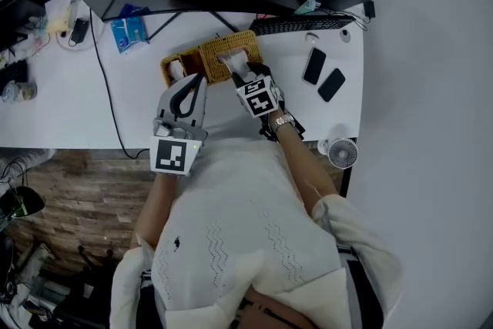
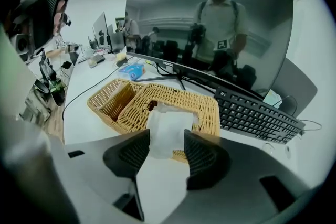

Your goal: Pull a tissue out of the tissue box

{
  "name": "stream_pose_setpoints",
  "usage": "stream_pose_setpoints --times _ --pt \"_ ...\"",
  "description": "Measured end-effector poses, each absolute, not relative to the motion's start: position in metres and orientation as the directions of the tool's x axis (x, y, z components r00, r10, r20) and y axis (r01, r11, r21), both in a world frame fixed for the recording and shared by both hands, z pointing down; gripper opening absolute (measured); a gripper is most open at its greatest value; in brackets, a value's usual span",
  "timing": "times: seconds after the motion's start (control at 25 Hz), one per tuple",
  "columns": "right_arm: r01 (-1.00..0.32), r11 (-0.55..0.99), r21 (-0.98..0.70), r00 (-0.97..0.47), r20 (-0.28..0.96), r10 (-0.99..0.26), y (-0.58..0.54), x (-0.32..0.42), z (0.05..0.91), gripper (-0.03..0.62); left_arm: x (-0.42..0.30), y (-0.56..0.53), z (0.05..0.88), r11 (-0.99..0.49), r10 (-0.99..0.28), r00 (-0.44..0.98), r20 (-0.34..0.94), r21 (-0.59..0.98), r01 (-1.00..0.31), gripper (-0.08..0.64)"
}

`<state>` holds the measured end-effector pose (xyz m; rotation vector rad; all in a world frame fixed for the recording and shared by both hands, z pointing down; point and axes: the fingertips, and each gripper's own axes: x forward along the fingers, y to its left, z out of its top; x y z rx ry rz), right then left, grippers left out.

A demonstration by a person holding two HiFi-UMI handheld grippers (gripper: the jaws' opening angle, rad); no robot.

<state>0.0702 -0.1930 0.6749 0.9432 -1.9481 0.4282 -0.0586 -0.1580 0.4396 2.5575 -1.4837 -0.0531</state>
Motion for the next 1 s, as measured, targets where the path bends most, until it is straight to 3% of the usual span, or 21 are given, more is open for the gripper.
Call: stream_pose_setpoints --times 0.52,0.64,1.0 --pt "-0.777 0.63 -0.003 -0.343 0.84 -0.419 -0.1891 0.0657 0.6732 0.146 -0.0578 -0.1594 0.4412 -0.495 -0.858 0.511 0.061 0.174 -0.851 0.014" --pt "-0.782 0.622 0.021 -0.323 0.841 -0.434 -0.1894 0.0671 0.6721 0.005 -0.0587 -0.1592 0.4409 -0.495 -0.858 0.51 0.062 0.171 -0.852 0.014" --pt "-0.783 0.622 0.019 -0.319 0.846 -0.428 -0.1865 0.07 0.6734 0.003 -0.062 -0.1551 0.4423 -0.48 -0.866 0.495 0.063 0.168 -0.861 0.014"
